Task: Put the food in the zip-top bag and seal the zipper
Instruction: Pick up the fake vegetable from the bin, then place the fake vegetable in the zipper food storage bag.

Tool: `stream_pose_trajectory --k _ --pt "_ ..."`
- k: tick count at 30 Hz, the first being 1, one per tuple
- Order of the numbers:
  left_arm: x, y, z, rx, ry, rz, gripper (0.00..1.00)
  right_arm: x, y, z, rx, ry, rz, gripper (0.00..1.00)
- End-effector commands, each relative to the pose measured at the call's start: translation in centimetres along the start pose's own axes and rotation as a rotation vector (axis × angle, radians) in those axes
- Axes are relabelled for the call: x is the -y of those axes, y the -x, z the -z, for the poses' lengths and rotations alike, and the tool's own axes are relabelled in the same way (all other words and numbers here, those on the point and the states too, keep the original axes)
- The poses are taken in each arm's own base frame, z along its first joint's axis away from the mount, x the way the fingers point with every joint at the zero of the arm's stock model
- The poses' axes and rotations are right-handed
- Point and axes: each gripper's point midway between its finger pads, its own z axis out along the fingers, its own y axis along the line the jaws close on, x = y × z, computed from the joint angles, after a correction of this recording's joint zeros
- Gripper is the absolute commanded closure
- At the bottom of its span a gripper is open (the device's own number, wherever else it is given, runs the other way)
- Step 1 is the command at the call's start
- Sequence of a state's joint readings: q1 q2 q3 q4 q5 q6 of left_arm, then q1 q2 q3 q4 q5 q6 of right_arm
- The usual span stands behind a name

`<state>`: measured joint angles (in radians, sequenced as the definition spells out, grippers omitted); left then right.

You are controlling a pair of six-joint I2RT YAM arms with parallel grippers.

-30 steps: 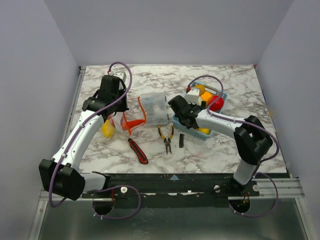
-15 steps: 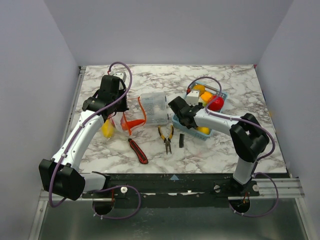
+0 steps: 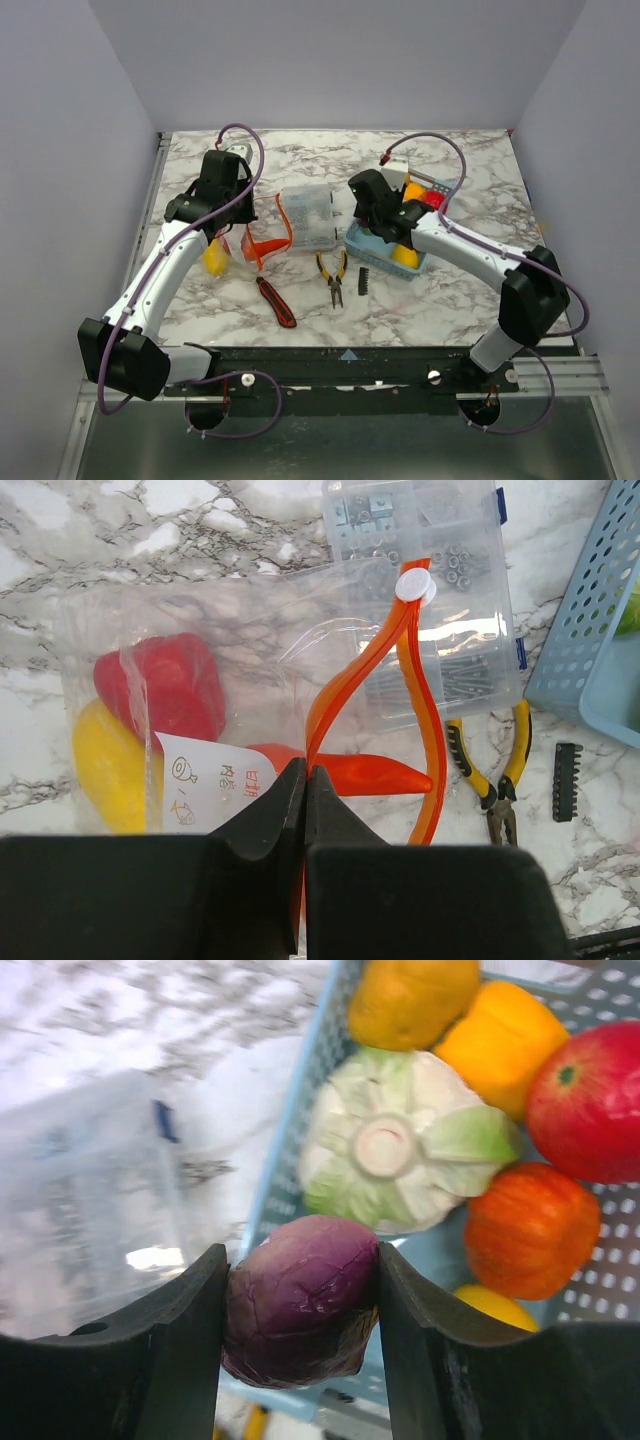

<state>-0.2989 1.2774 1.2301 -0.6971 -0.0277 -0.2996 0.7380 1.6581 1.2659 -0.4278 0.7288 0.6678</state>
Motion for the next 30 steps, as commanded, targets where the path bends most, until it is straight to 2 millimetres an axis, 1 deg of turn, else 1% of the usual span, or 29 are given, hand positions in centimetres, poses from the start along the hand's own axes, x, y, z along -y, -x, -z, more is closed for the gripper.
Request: stream_pose_trajectory --k 1,2,3,4,5,6,7,8,11,13,15,18,20,21,23,25,27,30 --pt "0.6 0.2 0.2 0.009 -0.028 0.002 1.00 -5.4 3.6 3.7 0.021 0.328 -0.147 0.88" --pt "0.6 0.2 0.2 0.009 -0.029 0.002 1.00 -6.8 3.7 4.7 0.013 0.415 -0.178 0.88" --pt "0.6 0.2 0.1 0.007 -0.028 0.002 1.00 -8.3 4.6 6.0 0.032 0.507 -0.220 0.88" --pt "0.6 0.2 0.1 0.006 -0.027 0.002 1.00 -9.8 4.6 7.2 0.031 0.592 -0.247 0.88" --pt "0.6 0.2 0.1 0.005 -0.026 0.002 1.00 -11.3 5.5 8.6 0.057 0.682 -0.292 0.88" --pt "0.6 0.1 0.1 0.004 -0.026 0.002 1.00 -12.5 5.6 9.7 0.060 0.760 -0.318 0.88" --pt "0.6 0.1 0.1 0.003 -0.026 0.002 1.00 -13.8 6.1 10.6 0.070 0.823 -0.353 0.88" --pt "0.5 0.1 0.1 0.004 -0.024 0.002 1.00 -14.9 6.1 11.3 0.067 0.872 -0.373 0.88" --pt "0.4 0.0 0.0 0.000 -0.019 0.001 1.00 -17.8 5.6 12.4 0.038 0.971 -0.408 0.88" --pt "0.5 0.0 0.0 0.002 -0.025 0.002 1.00 -19.3 5.0 12.6 0.022 1.002 -0.414 0.87" --pt "0.5 -0.1 -0.1 -0.003 -0.023 0.002 1.00 -20.7 3.8 12.4 0.001 1.010 -0.397 0.85" --pt "0.4 -0.1 -0.1 -0.002 -0.016 0.000 1.00 -22.1 2.4 12.4 -0.029 1.020 -0.377 0.75" --pt "0.4 0.0 0.0 0.001 -0.019 0.001 1.00 -22.9 1.5 12.6 -0.040 1.036 -0.356 0.61" --pt "0.5 0.0 0.1 0.000 -0.023 0.000 1.00 -23.2 1.0 12.7 -0.052 1.046 -0.343 0.52" --pt "0.6 0.1 0.3 0.005 -0.028 0.001 1.00 -23.8 0.3 12.8 -0.082 1.057 -0.311 0.39" --pt "0.5 0.2 0.4 0.013 -0.024 0.001 1.00 -23.7 -0.1 12.4 -0.096 1.027 -0.292 0.29" --pt "0.4 0.2 0.4 0.016 -0.020 -0.001 1.00 -23.3 0.0 11.9 -0.082 0.997 -0.278 0.21" --pt "0.4 0.2 0.4 0.007 -0.020 -0.001 1.00 -22.4 0.4 11.1 -0.063 0.923 -0.232 0.17"
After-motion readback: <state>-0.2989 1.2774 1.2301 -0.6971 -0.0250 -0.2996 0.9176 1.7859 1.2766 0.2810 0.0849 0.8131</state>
